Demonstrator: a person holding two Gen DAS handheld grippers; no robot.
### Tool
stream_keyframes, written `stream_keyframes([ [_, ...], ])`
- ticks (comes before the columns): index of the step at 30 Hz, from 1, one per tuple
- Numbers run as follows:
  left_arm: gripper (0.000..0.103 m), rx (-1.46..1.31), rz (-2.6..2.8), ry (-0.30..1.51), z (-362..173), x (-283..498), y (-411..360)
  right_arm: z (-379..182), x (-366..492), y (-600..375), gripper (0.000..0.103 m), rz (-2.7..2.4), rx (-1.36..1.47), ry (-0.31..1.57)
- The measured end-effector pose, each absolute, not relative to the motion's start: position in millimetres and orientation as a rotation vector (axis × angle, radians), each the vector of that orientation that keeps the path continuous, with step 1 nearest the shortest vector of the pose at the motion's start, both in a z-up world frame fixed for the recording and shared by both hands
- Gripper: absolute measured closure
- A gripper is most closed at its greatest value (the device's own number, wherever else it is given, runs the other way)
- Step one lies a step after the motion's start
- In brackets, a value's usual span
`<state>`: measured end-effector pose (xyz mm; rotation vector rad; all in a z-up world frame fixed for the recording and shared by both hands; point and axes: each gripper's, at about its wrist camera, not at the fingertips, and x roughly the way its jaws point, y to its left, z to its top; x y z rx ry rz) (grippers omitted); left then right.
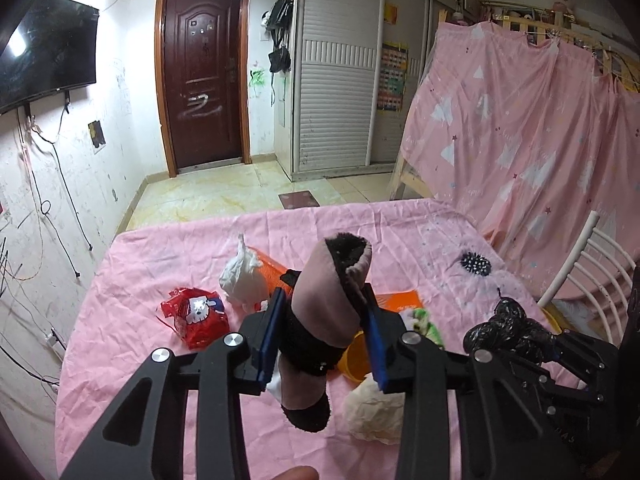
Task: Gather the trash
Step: 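Grasp the pink-and-black sock with the left tool while the right tool grasps the black plastic bag, then carry both items to the yellow bin and open both tools to drop them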
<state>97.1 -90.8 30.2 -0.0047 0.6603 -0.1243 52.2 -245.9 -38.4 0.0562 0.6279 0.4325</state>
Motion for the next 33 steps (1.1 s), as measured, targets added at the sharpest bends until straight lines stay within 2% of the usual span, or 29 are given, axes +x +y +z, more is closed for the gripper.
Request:
stream_keyframes([
  [19,0.073,0.047,-0.277,0.596,69,90,-181,-13,47,-361,0.073,0.143,0.164,0.518],
  [33,0.073,0.064,-0.430,0.646,64,92,-251,-27,46,-431,0.072,-0.047,0.214,0.532],
])
